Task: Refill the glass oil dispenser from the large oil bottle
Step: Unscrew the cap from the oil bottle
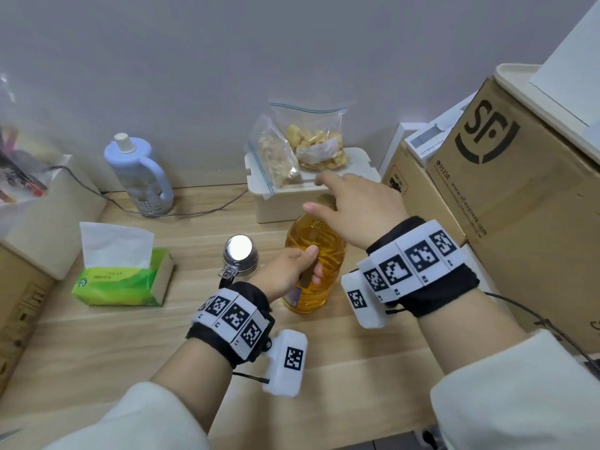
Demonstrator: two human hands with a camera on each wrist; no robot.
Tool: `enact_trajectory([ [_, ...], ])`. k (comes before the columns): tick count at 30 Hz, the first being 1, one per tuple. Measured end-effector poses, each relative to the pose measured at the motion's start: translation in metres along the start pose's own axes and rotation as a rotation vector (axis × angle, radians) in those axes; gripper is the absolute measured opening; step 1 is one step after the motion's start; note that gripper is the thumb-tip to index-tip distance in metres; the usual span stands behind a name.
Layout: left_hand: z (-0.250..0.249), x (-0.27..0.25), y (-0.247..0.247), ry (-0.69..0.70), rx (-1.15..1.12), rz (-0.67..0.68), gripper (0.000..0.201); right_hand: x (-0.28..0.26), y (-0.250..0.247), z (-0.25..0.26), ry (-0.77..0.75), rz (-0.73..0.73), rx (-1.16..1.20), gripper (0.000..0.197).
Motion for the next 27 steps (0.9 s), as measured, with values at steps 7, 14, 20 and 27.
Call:
enact_trajectory([
  [7, 0.005, 0.005, -0.004, -0.001, -0.004, -0.004, 0.047, 0.008, 0.006, 0.010, -0.046, -0.017, -0.123, 0.027],
  [14, 0.008, 0.005, -0.003, 0.009, -0.012, -0.008, 0.046, 0.012, 0.002, 0.008, 0.006, 0.013, -0.009, 0.037],
  [20, 0.010, 0.008, -0.004, 0.019, 0.010, -0.020, 0.047, 0.014, -0.003, 0.006, -0.036, 0.118, 0.101, 0.021],
  [27, 0.011, 0.009, -0.004, 0.023, -0.006, -0.015, 0.046, 0.013, -0.001, 0.010, 0.008, 0.018, -0.013, 0.028],
])
Point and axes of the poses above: each hand's wrist, its own x-axis towards the middle knuckle, its own y-axis out of the palm, z = x × y, the point moved 1 cm from there along x, towards the middle knuckle, and after that the axes turned 13 degrees about x, right-handed, at the moved point
